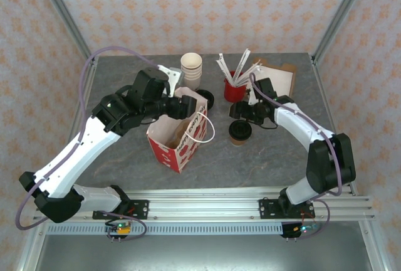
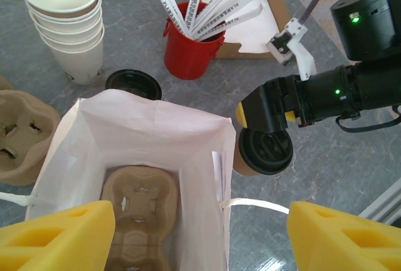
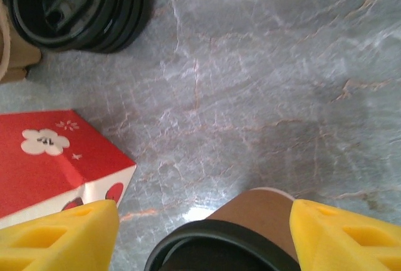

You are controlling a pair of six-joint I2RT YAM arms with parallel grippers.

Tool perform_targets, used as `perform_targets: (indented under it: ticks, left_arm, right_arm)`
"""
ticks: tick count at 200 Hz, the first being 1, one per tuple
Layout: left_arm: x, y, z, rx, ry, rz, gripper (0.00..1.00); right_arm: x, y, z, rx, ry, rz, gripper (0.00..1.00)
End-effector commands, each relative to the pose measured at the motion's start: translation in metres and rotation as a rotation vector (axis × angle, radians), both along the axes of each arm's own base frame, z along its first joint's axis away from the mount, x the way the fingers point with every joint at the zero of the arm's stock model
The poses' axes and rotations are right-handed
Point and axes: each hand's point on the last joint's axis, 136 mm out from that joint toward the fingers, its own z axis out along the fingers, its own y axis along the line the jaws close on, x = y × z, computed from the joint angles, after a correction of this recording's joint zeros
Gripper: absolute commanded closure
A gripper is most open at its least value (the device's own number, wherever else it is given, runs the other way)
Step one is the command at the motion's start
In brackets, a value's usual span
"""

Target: Pack the takeout coffee

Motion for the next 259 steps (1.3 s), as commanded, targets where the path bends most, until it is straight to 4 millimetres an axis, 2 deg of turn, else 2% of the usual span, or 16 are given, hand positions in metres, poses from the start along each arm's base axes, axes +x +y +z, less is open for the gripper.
perform_targets:
  ticks: [1, 46, 69, 84, 100, 119, 153, 178, 181, 183, 188, 196, 210, 241, 259]
  left_arm:
    - [-0.005, -0.007, 0.006, -0.018, 0.005, -0.027, 0.27]
    - [-0.014, -0.024, 0.008, -0.008, 0.002, -0.082, 0.27]
    - [-0.024, -0.045, 0.003, 0.018, 0.018, -0.149, 0.27]
    - [-0.034, -0.063, 0.003, 0.041, 0.015, -0.207, 0.27]
    - [-0.045, -0.085, 0.004, 0.077, 0.003, -0.283, 0.27]
    - [-0.059, -0.112, -0.003, 0.137, 0.016, -0.373, 0.26]
    - [-0.057, -0.142, -0.042, 0.303, 0.111, -0.445, 0.26]
    - [-0.051, -0.16, -0.073, 0.398, 0.18, -0.488, 0.26]
    - [-0.05, -0.16, -0.072, 0.403, 0.179, -0.489, 0.26]
    - [-0.049, -0.163, -0.081, 0.423, 0.197, -0.493, 0.26]
    - [-0.047, -0.166, -0.089, 0.443, 0.212, -0.5, 0.26]
    - [-0.045, -0.17, -0.097, 0.469, 0.228, -0.514, 0.26]
    - [-0.041, -0.174, -0.111, 0.518, 0.252, -0.525, 0.26]
    - [-0.028, -0.171, -0.145, 0.587, 0.333, -0.521, 0.26]
    - [-0.02, -0.168, -0.157, 0.589, 0.366, -0.511, 0.25]
  right_arm:
    - [-0.014, 0.014, 0.002, 0.062, 0.015, 0.039, 0.28]
    - [-0.039, 0.028, 0.003, 0.076, 0.026, 0.075, 0.3]
    - [-0.05, 0.032, 0.009, 0.106, 0.025, 0.079, 0.28]
    - [-0.047, 0.024, 0.02, 0.081, -0.02, 0.061, 0.25]
    - [-0.036, 0.007, 0.033, 0.068, -0.061, 0.009, 0.23]
    - [-0.013, -0.029, 0.045, 0.074, -0.105, -0.122, 0.22]
    - [0.017, -0.103, 0.057, 0.1, -0.181, -0.403, 0.22]
    - [0.017, -0.152, 0.061, 0.059, -0.237, -0.57, 0.21]
    - [0.016, -0.157, 0.061, 0.046, -0.242, -0.589, 0.21]
    - [0.016, -0.16, 0.06, 0.036, -0.242, -0.599, 0.21]
    - [0.014, -0.167, 0.056, 0.014, -0.239, -0.62, 0.2]
    - [0.01, -0.175, 0.064, -0.008, -0.274, -0.645, 0.2]
    - [0.004, -0.183, 0.062, -0.041, -0.289, -0.675, 0.2]
    - [-0.007, -0.183, 0.058, -0.055, -0.289, -0.67, 0.2]
    - [-0.013, -0.18, 0.058, -0.051, -0.295, -0.656, 0.2]
